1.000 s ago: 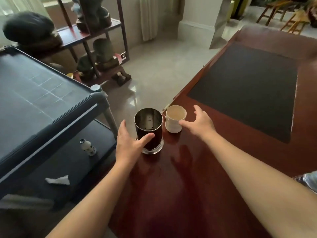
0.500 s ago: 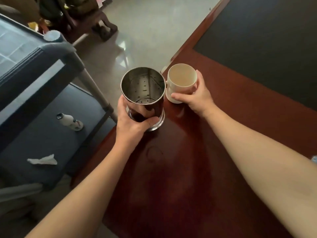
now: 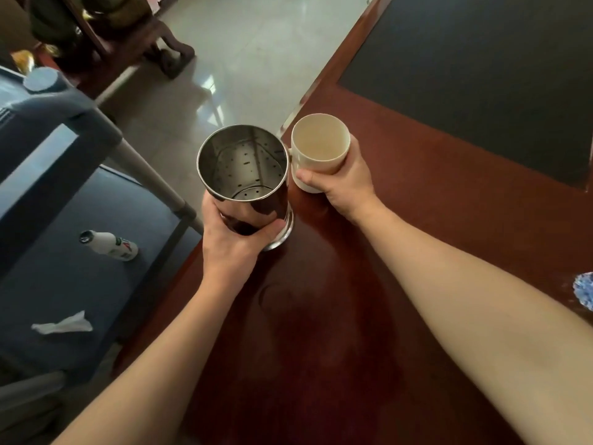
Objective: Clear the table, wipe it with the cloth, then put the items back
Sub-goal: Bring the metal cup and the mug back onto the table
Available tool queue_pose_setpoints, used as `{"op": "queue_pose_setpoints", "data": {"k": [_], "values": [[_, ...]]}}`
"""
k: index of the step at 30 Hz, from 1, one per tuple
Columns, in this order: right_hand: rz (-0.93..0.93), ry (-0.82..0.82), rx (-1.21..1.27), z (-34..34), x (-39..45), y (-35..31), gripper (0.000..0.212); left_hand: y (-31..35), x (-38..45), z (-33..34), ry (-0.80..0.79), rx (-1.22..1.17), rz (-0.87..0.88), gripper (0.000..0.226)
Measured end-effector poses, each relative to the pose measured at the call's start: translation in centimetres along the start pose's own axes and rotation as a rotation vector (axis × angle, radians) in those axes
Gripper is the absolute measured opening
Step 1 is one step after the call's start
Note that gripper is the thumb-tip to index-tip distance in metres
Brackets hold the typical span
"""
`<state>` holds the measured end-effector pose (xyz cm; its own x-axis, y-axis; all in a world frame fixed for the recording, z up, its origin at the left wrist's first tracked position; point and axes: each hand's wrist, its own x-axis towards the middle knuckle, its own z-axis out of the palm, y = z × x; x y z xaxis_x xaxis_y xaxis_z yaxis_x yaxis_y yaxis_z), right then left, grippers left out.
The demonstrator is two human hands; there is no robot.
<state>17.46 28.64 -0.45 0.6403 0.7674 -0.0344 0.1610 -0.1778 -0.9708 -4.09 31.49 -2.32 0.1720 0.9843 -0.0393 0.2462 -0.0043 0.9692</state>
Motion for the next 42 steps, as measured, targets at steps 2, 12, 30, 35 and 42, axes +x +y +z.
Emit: {"op": "queue_pose_setpoints", "data": {"k": [2, 12, 30, 35, 42], "values": [[-0.01, 0.028, 0.008, -0.5, -0.3, -0.4, 0.087, 0.3, 0.1, 0.2, 0.001, 0.012, 0.014, 0.104], [-0.016, 0.15, -0.008, -7.6, -3.1, -2.8, 0.089, 4.1, -1.0, 3.6, -0.126, -0.054, 0.104, 0.099], [0.013, 0.502, -0.088, -24.7, -14.9, -4.0, 0.078, 13.4, -10.9, 14.3, -0.432, -0.129, 0.31, 0.076], [0.037, 0.578, -0.088, -27.1, -17.6, -4.2, 0.083, 14.8, -12.9, 16.5, -0.511, -0.141, 0.347, 0.073], [0.043, 0.631, -0.02, -28.8, -19.1, -3.6, 0.08, 15.2, -14.0, 18.3, -0.561, -0.108, 0.341, 0.075]]}}
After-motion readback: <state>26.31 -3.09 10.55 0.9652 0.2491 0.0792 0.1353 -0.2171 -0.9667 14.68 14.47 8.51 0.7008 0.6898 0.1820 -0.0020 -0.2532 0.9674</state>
